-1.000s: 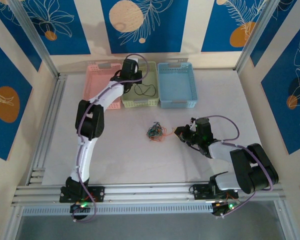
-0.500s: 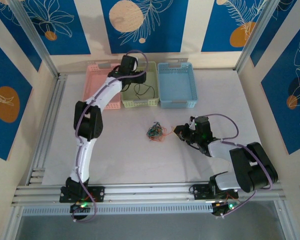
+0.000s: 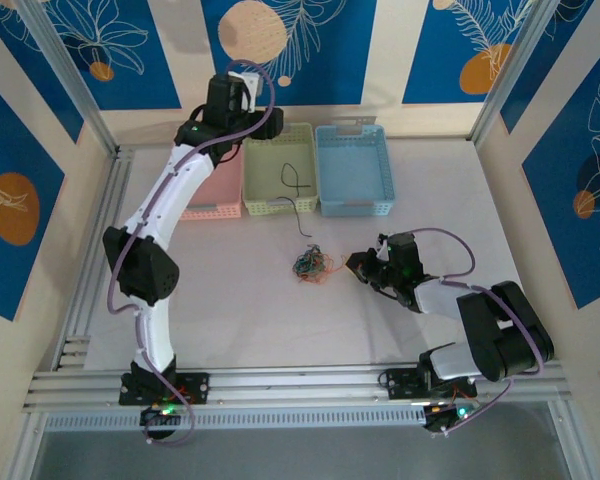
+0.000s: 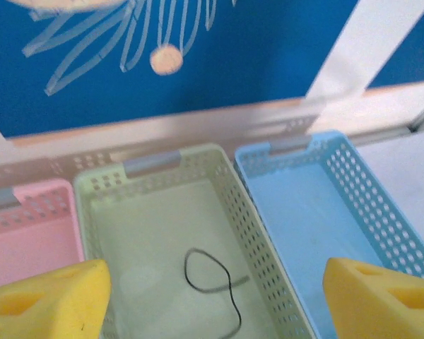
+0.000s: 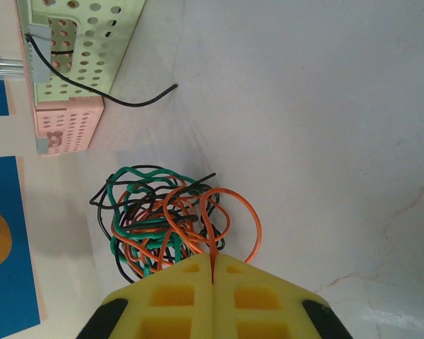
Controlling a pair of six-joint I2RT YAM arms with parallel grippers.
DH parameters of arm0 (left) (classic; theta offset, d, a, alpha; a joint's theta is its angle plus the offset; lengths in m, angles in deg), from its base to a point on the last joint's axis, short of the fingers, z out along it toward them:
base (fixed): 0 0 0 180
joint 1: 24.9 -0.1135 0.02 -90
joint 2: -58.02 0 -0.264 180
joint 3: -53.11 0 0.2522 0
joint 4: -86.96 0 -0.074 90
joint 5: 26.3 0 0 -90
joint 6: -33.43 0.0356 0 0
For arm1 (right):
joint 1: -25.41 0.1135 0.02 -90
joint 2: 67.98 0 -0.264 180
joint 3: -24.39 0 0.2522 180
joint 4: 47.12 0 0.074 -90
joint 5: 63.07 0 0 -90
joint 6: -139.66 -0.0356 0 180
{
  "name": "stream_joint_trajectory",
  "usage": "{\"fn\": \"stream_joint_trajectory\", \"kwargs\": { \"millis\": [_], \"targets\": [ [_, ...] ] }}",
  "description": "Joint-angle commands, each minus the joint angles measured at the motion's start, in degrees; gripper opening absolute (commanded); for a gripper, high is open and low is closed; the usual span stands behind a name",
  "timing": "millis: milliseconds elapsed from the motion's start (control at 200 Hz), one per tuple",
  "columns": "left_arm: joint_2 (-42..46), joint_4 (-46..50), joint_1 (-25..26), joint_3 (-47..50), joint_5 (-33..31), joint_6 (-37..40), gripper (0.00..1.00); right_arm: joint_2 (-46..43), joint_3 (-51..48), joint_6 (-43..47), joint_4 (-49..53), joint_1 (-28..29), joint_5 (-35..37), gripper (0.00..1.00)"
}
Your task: Untangle the cables
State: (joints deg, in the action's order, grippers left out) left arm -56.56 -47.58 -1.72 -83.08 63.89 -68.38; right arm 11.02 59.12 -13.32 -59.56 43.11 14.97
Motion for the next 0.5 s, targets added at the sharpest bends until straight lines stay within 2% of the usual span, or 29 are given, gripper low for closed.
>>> {"fn": "stream_joint_trajectory", "kwargs": {
  "millis": [0, 140, 350, 495],
  "targets": [
    [-0.67, 6.09, 1.14, 4.01, 5.52, -0.23, 0.77, 0.60, 1.53, 1.32, 0.69, 0.48, -0.51, 0.00],
    [2.74, 3.09, 4.80, 14.79, 4.10, -1.91, 0.76, 0.90, 1.79, 1.36, 0.64, 0.45, -0.78, 0.00],
    [6.44, -9.77, 7.98, 32.98, 2.89, -12.89, 0.76, 1.41, 1.97, 1.41, 0.61, 0.58, -1.20, 0.00],
    [3.04, -14.36, 9.56, 35.52, 2.65, -17.20, 0.72, 1.42, 1.95, 1.46, 0.60, 0.54, -1.22, 0.00]
  ]
}}
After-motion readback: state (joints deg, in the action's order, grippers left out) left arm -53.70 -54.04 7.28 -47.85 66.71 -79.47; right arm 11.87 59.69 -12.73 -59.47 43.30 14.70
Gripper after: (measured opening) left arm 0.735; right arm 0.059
